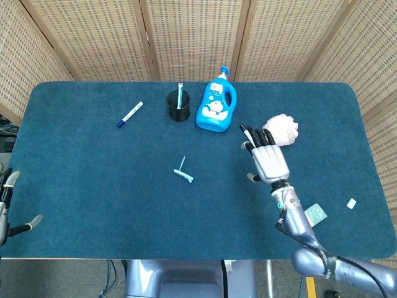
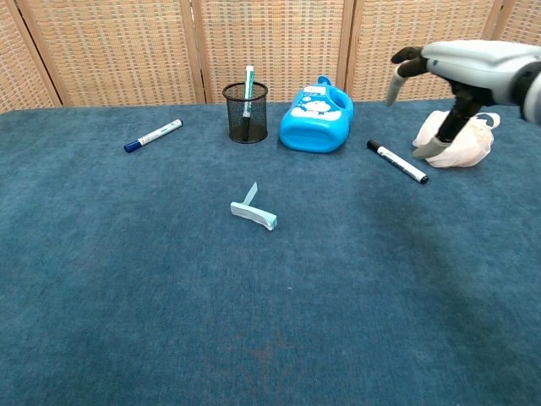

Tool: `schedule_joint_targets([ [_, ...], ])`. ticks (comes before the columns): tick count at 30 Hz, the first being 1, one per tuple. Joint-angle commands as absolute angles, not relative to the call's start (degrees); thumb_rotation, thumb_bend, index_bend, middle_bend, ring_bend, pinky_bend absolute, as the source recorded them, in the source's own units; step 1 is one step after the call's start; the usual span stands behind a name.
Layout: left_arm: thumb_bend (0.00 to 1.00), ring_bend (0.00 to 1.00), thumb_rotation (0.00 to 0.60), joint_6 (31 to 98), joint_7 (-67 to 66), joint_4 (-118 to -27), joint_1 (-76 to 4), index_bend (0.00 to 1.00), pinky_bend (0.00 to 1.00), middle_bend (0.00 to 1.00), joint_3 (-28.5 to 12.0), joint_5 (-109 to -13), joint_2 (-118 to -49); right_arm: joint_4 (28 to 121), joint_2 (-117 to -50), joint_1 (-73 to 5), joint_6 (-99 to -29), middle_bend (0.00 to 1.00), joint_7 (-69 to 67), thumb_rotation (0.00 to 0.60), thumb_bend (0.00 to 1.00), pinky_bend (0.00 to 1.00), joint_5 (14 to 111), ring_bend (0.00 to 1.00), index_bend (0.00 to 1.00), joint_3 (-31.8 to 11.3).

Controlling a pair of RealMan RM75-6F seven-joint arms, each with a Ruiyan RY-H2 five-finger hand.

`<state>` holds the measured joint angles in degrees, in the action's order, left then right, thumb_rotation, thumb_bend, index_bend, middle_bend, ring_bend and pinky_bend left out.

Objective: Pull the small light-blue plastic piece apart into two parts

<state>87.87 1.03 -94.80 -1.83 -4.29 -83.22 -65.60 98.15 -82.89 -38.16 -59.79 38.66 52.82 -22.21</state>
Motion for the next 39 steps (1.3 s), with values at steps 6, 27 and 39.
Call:
schedule_joint_targets([
  [6,0.00,0.00,0.600,86.16,1.30,-94.89,-2.64,0.00,0.00,0.00,-5.35,-80.78,-65.17,86.97,-103.27,-57.87,-66.31,0.00,57.11,0.600,0.14,0.00,25.76,0.00,0.35,-28.26],
  [27,0.00,0.00,0.600,84.51,2.77,-94.33,-3.16,0.00,0.00,0.00,-5.79,-78.83,-64.64,67.49,-120.99,-68.36,-72.30,0.00,58.80,0.600,0.23,0.00,15.79,0.00,0.40,-33.76],
  [39,0.00,0.00,0.600,84.43,3.15,-94.16,-3.17,0.00,0.00,0.00,-5.71,-78.79,-64.65,63.19,-123.43,-68.95,-70.49,0.00,57.44,0.600,0.26,0.00,15.61,0.00,0.41,-35.04],
])
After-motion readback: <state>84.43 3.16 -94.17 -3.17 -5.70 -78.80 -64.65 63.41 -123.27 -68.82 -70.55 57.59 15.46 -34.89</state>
